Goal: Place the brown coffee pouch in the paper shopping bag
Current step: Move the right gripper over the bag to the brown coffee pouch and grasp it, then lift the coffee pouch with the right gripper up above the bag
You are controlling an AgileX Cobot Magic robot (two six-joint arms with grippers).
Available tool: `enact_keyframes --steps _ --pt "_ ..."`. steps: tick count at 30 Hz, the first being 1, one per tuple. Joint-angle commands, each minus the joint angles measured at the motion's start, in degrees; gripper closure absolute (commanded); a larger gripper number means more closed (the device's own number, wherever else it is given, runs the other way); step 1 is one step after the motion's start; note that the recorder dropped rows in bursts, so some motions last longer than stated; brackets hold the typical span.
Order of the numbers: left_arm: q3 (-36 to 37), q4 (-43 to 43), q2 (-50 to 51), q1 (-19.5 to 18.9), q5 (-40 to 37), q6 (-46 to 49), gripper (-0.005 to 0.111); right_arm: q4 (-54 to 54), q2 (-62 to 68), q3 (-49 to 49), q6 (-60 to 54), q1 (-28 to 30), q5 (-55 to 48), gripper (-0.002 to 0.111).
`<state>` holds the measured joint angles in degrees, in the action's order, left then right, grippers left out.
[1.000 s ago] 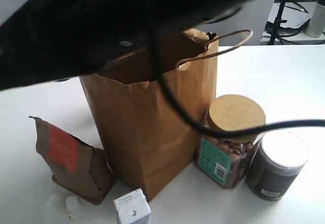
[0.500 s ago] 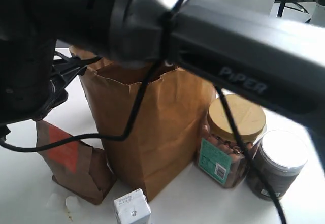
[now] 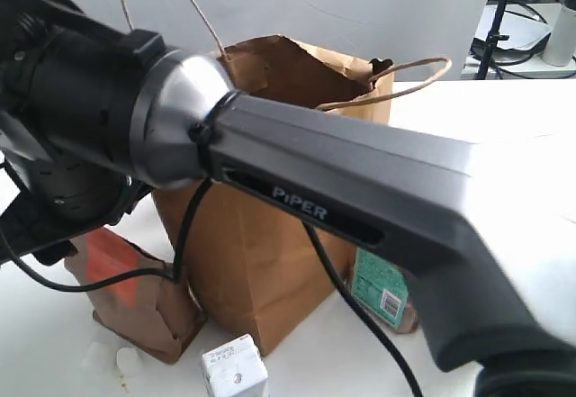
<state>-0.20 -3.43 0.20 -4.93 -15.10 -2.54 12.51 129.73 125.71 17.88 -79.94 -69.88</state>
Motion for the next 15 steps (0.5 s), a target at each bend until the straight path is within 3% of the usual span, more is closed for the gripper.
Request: enact_keyframes --steps 1,7,9,13,15 --pt "0.2 -0.23 -0.2 -0.21 0.23 -0.07 0.107 0.11 2.81 0.35 0.38 0.02 -0.09 0.051" --pt "0.2 -0.23 -0.2 -0.21 0.23 -0.07 0.107 -0.67 6.01 0.35 0.38 0.1 -0.09 0.057" --pt "0.2 -0.23 -0.2 -0.21 0.23 -0.07 0.107 -0.77 6.45 0.35 0.61 0.1 -0.09 0.069" --pt "0.2 -0.23 -0.2 -0.21 0.23 -0.07 0.107 -0.61 6.57 0.35 1.73 0.1 -0.09 0.105" --pt "0.2 -0.23 -0.2 -0.21 0.23 -0.07 0.107 0.19 5.94 0.35 2.05 0.1 -0.09 0.108"
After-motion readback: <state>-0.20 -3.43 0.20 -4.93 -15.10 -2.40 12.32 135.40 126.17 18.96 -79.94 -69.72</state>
